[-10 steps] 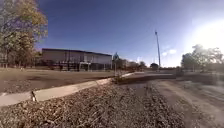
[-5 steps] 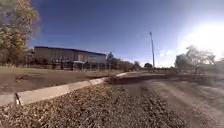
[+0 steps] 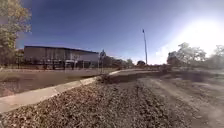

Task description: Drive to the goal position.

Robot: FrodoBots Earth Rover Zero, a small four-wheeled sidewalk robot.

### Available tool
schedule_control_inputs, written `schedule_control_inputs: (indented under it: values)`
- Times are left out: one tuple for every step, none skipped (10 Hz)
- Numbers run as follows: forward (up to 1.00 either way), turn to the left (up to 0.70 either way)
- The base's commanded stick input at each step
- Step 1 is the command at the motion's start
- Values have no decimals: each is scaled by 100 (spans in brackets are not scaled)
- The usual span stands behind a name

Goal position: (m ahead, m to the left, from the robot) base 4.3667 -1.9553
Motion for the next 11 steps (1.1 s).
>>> schedule_control_inputs:
  values:
    - [44, 0]
    - [44, 0]
    - [44, 0]
    - [44, 0]
    - [44, 0]
    - [44, 0]
    - [44, 0]
    - [44, 0]
    - [44, 0]
    - [44, 0]
    - [44, 0]
